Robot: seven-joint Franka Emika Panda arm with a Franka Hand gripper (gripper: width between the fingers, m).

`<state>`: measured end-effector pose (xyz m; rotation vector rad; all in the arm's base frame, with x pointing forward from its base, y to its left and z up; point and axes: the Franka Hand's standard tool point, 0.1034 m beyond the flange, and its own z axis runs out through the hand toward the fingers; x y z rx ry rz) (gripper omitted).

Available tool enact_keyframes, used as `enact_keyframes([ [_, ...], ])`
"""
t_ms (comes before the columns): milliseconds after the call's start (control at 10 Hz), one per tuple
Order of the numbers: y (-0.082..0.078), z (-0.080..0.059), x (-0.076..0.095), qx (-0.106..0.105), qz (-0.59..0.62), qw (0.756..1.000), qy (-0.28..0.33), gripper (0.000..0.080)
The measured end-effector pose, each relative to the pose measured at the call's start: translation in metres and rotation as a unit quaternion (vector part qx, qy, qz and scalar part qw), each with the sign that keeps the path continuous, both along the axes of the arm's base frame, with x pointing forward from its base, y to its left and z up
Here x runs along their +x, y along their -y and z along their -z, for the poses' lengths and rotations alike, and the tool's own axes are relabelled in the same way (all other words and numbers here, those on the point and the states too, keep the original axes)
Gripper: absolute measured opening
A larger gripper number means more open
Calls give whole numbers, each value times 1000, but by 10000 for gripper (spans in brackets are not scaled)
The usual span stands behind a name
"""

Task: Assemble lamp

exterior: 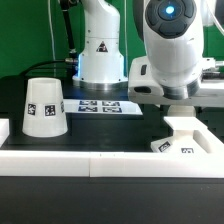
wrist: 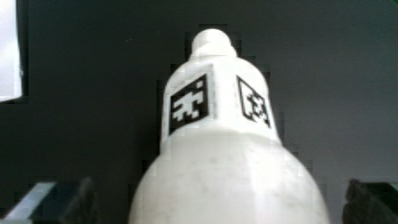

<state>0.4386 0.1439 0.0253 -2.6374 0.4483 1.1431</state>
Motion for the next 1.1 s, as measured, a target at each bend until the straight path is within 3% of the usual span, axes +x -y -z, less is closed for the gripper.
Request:
enact_keyframes([
  [200, -2, 11, -9, -5, -1, 1000, -1, 698],
  [400, -2, 14, -11, -6, -1, 1000, -3, 698],
  [500, -2, 14, -10, -6, -1, 1000, -2, 698],
  [600, -1, 13, -8, -5, 0, 1000, 0, 609],
  [700, 0, 13, -6, -6, 1, 1000, 1, 576],
  [1000, 14, 9, -6, 6, -14, 1000, 12, 576],
  [1100, 22, 1, -3, 21, -23, 999, 19, 576],
])
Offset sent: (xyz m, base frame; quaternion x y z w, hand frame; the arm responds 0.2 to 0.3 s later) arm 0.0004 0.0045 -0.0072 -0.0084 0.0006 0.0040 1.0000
